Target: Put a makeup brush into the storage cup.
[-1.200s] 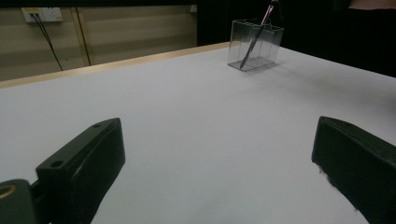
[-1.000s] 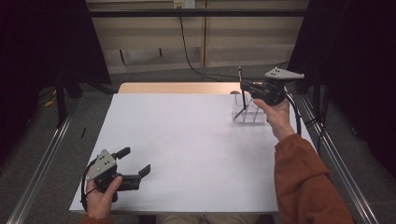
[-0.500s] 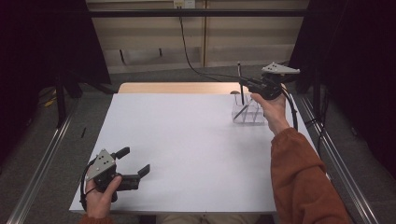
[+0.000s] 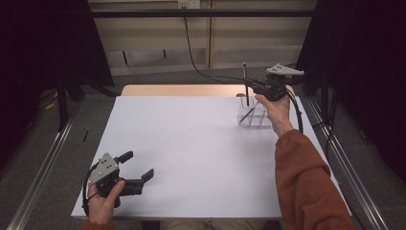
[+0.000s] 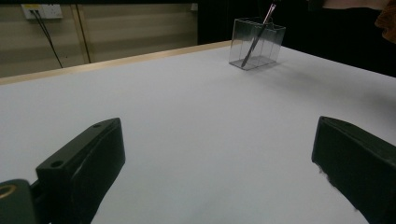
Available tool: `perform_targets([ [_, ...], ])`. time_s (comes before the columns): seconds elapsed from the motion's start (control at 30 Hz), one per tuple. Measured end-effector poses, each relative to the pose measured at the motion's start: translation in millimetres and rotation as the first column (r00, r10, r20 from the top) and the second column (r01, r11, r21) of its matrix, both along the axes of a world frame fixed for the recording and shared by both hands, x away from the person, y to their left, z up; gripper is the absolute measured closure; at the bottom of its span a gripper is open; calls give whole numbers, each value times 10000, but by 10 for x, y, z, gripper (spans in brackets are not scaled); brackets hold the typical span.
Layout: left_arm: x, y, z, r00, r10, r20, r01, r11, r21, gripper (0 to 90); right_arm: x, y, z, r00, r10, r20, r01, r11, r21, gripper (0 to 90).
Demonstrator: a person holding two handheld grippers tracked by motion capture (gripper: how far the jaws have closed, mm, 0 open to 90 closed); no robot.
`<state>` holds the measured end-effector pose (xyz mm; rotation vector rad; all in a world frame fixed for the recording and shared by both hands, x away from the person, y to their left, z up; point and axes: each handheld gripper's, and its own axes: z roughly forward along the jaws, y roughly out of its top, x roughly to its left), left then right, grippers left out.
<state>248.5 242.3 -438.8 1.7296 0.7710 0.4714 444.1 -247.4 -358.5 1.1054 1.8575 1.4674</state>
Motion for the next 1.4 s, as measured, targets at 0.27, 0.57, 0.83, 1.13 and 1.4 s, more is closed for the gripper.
perform_targets([
  [0.27, -1, 11, 2, 10000, 49, -26, -49, 10000, -13, 27, 42, 32, -71, 9999, -67, -106, 66, 9999, -111, 848],
  [0.57, -6, 19, 2, 10000, 53, -5, -53, 10000, -34, 27, 61, 73, -138, 9997, -60, -232, 55, 9997, -223, 848],
  [0.83, -10, 18, 3, 10000, 30, 10, -30, 10000, -1, 27, 48, 74, -174, 9996, -61, -279, 48, 9989, -473, 848],
  [1.13, -11, 14, 4, 10000, 29, 17, -29, 10000, 25, 27, 13, 65, -222, 9994, -60, -349, 41, 9984, -563, 848],
  [1.4, -15, 14, 3, 10000, 49, 17, -49, 10000, 24, 27, -47, 89, -303, 9990, -139, -428, 112, 9980, -620, 847],
])
